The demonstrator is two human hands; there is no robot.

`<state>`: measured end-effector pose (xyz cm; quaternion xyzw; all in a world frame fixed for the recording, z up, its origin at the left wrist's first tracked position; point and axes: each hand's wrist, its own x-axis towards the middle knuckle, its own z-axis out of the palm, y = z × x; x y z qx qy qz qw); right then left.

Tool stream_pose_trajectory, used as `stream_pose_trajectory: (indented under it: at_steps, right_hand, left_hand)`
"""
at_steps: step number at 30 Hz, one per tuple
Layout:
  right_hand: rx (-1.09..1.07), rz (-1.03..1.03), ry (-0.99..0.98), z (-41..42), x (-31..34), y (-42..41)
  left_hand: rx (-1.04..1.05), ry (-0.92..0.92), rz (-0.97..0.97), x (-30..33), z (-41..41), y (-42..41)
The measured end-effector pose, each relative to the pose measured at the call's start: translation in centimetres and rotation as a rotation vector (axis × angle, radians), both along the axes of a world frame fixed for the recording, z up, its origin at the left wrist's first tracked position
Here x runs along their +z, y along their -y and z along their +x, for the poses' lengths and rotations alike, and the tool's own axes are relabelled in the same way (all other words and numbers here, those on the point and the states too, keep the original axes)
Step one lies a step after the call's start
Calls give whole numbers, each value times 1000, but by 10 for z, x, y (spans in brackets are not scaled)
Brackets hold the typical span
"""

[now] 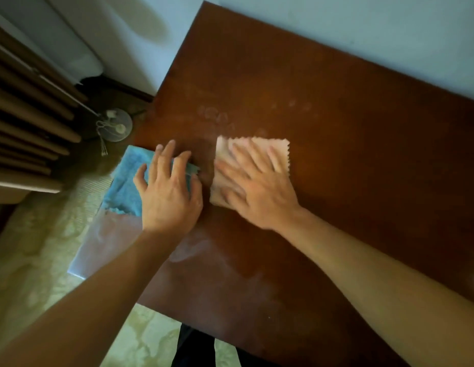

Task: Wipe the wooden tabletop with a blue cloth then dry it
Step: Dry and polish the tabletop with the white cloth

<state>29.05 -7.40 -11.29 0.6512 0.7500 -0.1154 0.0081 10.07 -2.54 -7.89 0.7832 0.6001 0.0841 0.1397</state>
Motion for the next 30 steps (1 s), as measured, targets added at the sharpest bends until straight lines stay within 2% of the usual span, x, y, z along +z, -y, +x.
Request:
stream_pose_trajectory:
  at_steps: [3, 8, 12, 15, 19, 26, 30]
  right_hand:
    - [-51, -8, 55, -17, 4, -66]
    - [37, 13, 59, -32, -1, -95]
    - [-177, -19, -24, 11, 0, -103]
    - [-333, -15, -3, 60, 1, -94]
    - [-391, -6, 12, 64, 4, -58]
    - [-298, 55, -47, -39, -2, 108]
    - [-295, 44, -53, -113, -2, 162]
  left_hand:
    - [120, -100, -89, -9, -19, 3]
    - [73, -210, -132, -23, -28, 5]
    - [58, -221, -137, -23, -26, 5]
    - [50, -229, -171, -21, -27, 4]
    - [-7, -258, -213, -16, -34, -2]
    - [-154, -392, -193, -1, -49, -20]
    - [-231, -367, -158, 9, -58, -28]
